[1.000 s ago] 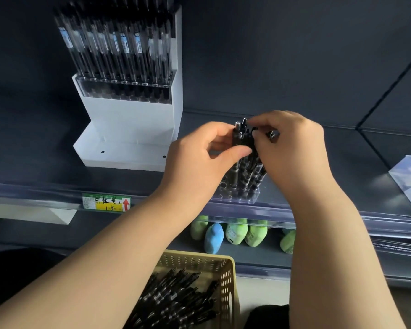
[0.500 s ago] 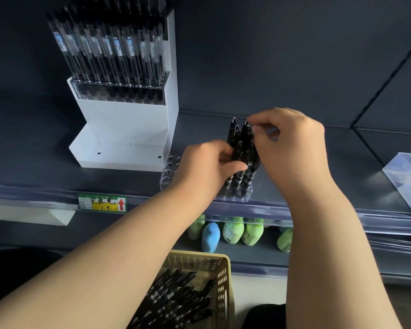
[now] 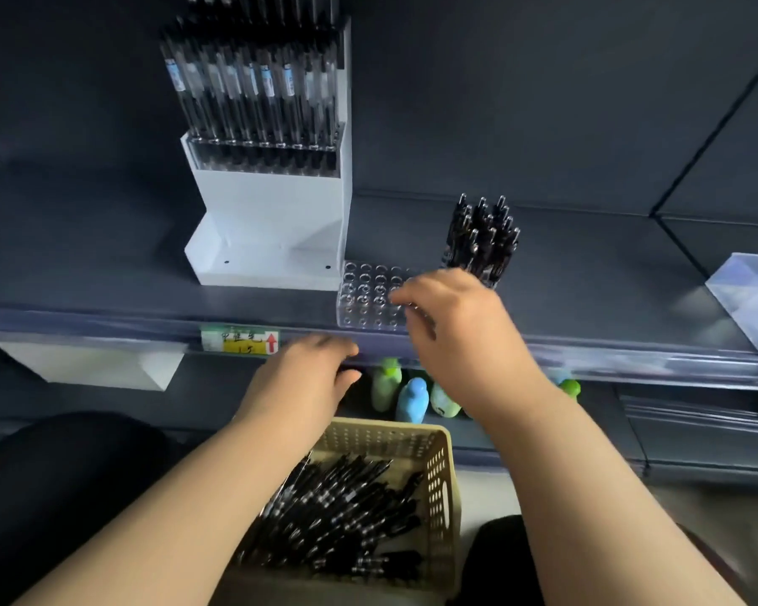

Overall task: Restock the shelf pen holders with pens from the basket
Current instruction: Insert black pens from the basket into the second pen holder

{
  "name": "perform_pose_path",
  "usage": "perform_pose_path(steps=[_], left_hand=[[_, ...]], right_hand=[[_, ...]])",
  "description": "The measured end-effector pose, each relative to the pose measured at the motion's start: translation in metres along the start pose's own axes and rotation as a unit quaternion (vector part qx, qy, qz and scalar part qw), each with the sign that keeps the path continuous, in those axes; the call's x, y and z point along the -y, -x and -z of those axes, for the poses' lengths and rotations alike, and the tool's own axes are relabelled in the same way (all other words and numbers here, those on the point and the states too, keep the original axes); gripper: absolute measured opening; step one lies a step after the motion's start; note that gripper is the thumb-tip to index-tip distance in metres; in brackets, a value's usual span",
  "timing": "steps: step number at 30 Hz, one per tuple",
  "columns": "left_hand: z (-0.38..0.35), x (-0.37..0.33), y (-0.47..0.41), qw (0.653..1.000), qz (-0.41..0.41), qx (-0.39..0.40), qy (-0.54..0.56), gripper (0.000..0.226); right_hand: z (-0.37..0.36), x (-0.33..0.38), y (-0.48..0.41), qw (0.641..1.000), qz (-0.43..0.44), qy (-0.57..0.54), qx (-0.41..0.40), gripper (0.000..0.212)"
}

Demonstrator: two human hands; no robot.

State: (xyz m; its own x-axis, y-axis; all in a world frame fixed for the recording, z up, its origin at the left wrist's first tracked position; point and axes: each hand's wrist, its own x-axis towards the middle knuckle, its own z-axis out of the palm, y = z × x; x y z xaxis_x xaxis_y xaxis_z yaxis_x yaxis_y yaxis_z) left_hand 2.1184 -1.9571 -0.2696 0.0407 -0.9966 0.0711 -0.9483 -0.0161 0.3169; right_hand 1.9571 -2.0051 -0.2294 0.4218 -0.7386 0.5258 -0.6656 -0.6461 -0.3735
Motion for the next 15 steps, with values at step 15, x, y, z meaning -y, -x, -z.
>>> perform_pose_path(steps=[15], left_hand=[[-0.052, 0.091, 0.072, 0.982, 0.088, 0.164, 0.008, 0.028]], right_hand=[[-0.101, 0.05, 0.118, 0.879, -0.272, 0.042, 0.388, 0.037]])
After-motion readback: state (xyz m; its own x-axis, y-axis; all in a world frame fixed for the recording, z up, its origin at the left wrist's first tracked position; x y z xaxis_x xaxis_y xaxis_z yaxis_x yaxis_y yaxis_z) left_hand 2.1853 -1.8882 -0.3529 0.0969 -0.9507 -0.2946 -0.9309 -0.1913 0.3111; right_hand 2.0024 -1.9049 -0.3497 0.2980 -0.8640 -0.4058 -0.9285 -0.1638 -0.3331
